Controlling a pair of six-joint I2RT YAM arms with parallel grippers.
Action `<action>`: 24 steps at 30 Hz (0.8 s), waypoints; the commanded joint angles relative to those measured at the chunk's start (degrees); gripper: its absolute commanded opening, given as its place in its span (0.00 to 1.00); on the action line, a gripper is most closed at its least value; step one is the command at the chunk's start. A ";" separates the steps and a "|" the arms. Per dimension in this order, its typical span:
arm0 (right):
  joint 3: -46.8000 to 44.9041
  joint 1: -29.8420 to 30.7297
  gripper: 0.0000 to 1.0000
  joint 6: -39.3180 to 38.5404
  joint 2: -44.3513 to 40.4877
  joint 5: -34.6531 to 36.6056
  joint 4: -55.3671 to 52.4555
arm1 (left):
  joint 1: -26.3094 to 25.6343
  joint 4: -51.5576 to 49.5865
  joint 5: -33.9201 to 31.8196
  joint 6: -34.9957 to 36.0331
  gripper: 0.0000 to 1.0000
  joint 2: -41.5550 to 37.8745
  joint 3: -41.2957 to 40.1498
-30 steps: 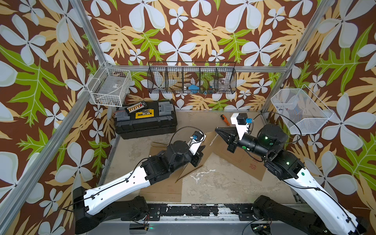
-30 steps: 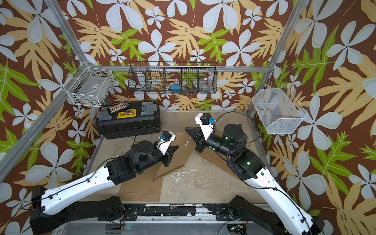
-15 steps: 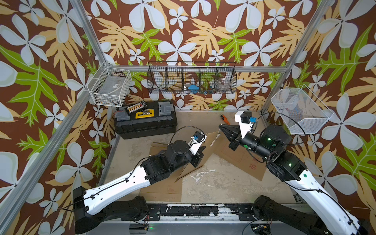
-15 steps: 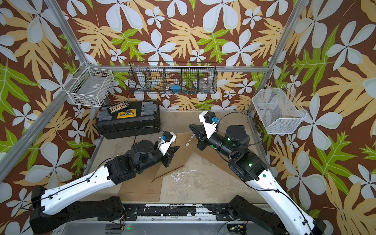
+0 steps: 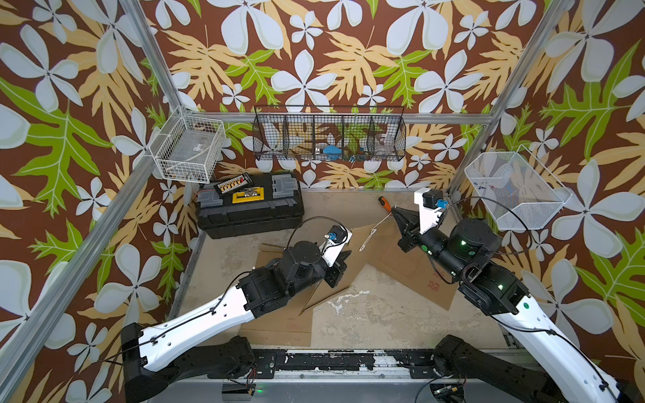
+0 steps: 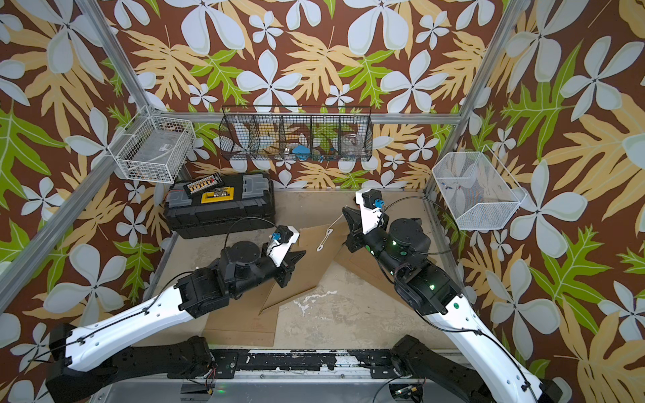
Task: Open the file bag
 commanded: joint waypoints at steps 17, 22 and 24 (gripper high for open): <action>0.07 -1.02 0.00 4.19 0.69 15.54 -6.60 | -0.05 1.68 -0.31 -1.43 0.00 -1.70 -1.25; -0.25 -2.56 0.00 5.34 0.65 15.56 -7.94 | -0.04 2.06 -0.94 -1.85 0.00 -2.78 -2.03; -0.36 -3.83 0.00 5.58 0.71 15.05 -8.16 | -0.09 2.52 -1.26 -1.87 0.00 -3.05 -2.26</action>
